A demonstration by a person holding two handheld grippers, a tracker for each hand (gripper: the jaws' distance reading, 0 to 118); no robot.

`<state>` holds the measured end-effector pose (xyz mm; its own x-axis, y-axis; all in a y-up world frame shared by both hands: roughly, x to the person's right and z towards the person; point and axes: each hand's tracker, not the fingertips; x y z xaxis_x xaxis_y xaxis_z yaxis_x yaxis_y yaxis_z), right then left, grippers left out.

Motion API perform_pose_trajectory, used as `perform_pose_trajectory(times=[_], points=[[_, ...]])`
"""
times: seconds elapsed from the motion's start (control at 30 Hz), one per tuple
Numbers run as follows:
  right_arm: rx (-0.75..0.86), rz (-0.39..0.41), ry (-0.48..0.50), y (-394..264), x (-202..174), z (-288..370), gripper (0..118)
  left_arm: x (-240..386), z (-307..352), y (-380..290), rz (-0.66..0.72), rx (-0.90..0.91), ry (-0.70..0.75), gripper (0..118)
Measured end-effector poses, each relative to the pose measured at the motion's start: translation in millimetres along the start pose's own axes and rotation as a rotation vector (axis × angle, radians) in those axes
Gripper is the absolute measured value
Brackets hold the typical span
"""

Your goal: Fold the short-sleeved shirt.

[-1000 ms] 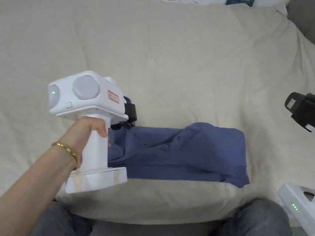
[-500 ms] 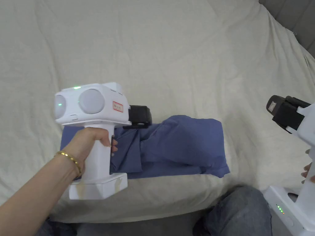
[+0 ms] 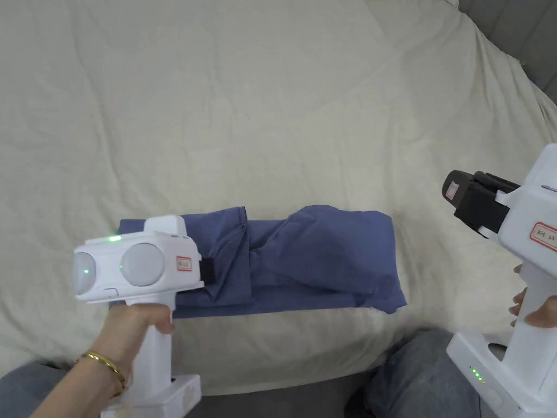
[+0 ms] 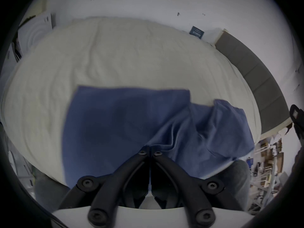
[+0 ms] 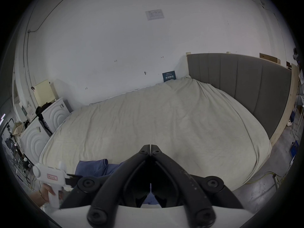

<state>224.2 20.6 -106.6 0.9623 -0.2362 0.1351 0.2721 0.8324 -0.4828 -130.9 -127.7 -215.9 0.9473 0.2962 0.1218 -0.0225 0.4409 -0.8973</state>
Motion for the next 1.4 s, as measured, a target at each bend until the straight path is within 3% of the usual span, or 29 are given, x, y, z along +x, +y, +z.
perform_pose_trajectory(times=[0.27, 0.37, 0.43, 0.47, 0.57, 0.6, 0.67, 0.73, 0.8, 0.83, 1.13, 1.3, 1.4], points=[[-0.003, -0.005, -0.027, -5, 5, 12, 1, 74, -19, -34, -0.238, -0.067, -0.169, 2], [-0.001, -0.002, -0.033, -3, 4, 16, 1, 90, -29, -35, -0.226, -0.189, -0.193, 3], [0.003, 0.010, -0.033, 0, 3, 19, 1, 87, -14, -23, -0.167, -0.169, -0.299, 7], [0.007, 0.017, -0.033, 1, 2, 21, 1, 82, -2, -13, -0.140, -0.099, -0.357, 16], [0.026, 0.025, -0.026, 8, 0, 25, 1, 56, 34, 22, -0.086, 0.015, -0.407, 68], [0.033, 0.026, -0.021, 10, -2, 26, 1, 46, 43, 32, -0.063, 0.038, -0.419, 78], [0.049, 0.033, -0.015, 15, -7, 28, 1, 17, 60, 53, -0.023, 0.074, -0.461, 89], [0.073, 0.047, -0.013, 18, -12, 29, 1, -13, 70, 69, 0.015, 0.102, -0.462, 92], [0.091, 0.059, -0.016, 21, -17, 29, 1, -40, 79, 77, 0.041, 0.135, -0.430, 115], [0.100, 0.065, -0.017, 23, -20, 29, 1, -57, 82, 78, 0.048, 0.154, -0.423, 118], [0.095, 0.093, -0.013, 27, -36, 14, 1, -174, 47, 49, 0.298, 0.058, -0.355, 118], [0.069, 0.075, -0.010, 23, -41, 2, 1, -194, 15, 27, 0.422, -0.050, -0.478, 117], [0.056, 0.083, -0.010, 22, -47, -4, 1, -188, 14, 30, 0.414, 0.028, -0.545, 117]])
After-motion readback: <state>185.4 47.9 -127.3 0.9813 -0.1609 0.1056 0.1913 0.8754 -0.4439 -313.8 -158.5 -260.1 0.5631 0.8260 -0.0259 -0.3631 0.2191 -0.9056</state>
